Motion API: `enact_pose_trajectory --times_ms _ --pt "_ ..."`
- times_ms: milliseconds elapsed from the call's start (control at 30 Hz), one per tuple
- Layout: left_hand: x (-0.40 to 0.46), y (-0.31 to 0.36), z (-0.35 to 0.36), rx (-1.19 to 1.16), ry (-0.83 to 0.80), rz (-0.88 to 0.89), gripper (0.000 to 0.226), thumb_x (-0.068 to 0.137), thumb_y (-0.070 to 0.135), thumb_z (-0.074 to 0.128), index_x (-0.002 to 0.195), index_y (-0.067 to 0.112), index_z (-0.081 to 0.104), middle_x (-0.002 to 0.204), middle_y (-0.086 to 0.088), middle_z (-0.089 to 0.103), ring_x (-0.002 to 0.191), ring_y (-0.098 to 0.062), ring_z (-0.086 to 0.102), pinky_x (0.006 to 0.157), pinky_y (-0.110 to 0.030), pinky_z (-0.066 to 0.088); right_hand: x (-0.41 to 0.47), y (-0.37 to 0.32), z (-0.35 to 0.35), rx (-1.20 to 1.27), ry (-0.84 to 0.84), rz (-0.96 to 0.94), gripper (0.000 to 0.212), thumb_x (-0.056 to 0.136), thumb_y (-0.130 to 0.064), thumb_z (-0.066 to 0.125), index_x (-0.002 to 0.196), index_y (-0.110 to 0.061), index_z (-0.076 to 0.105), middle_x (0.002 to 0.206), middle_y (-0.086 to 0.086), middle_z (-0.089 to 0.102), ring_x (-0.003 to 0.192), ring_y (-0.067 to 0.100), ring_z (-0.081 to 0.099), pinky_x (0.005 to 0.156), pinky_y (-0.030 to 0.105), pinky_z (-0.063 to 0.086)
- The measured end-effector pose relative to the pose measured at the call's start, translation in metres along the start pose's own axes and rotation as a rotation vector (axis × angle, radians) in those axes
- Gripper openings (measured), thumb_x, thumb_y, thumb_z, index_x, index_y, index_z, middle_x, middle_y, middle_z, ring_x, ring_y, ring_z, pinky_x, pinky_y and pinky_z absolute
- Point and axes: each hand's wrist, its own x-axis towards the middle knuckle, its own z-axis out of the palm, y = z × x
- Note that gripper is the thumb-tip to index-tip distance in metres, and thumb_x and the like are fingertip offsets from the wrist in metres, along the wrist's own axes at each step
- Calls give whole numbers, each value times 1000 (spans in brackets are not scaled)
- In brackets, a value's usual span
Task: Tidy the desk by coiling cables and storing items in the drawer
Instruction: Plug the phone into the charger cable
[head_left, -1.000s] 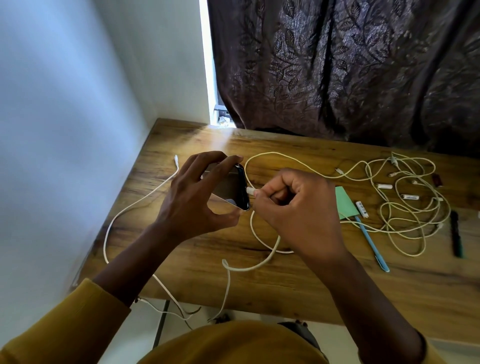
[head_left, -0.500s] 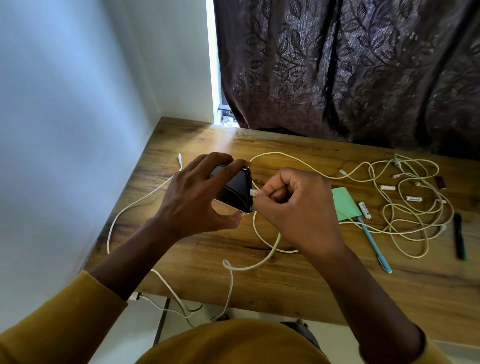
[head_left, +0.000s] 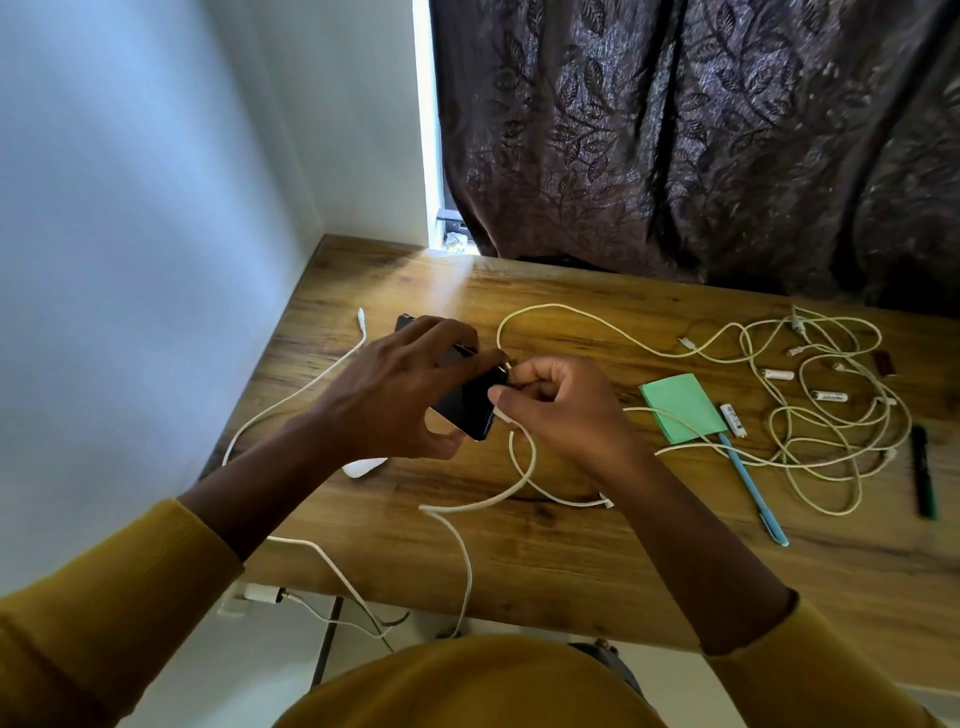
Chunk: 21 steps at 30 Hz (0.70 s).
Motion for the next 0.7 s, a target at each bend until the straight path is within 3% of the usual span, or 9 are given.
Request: enact_pose_trajectory --times_ms 167,267,367,467,533,700 --pt "8 -7 14 -27 -119 94 89 75 56 76 153 32 44 142 -4 50 127 -23 51 83 -34 56 21 30 20 353 -73 171 21 95 -14 74 113 -4 74 101 12 79 91 24 78 77 41 65" --pt "5 -15 29 -2 -200 116 97 73 58 81 157 32 41 145 -5 49 130 -24 51 85 -36 57 25 50 33 443 -49 234 16 95 -12 73 108 -2 74 94 13 79 82 22 76 72 37 63" --pt "2 -17 43 20 -236 158 97 72 61 80 157 33 41 144 -7 50 128 -25 53 81 -32 57 31 68 47 523 -13 347 19 93 -10 76 108 0 73 94 15 79 85 27 75 83 46 61" --pt "3 -19 54 31 -304 200 93 79 61 74 160 35 35 148 -7 46 133 -26 48 88 -35 58 37 81 61 561 18 449 20 94 -8 74 112 -1 71 96 13 79 88 27 75 81 41 59" --pt "3 -21 59 30 -315 225 90 81 59 73 159 34 35 149 -6 46 137 -26 46 100 -35 52 41 87 69 578 46 491 18 95 -6 71 112 -7 72 99 11 79 96 28 76 83 40 59" --pt "-2 -27 75 -47 -327 202 93 78 40 84 159 25 38 160 -6 44 151 -26 37 126 -41 18 51 101 84 646 123 584 21 94 -7 72 113 -15 75 102 9 79 97 25 75 87 40 63"
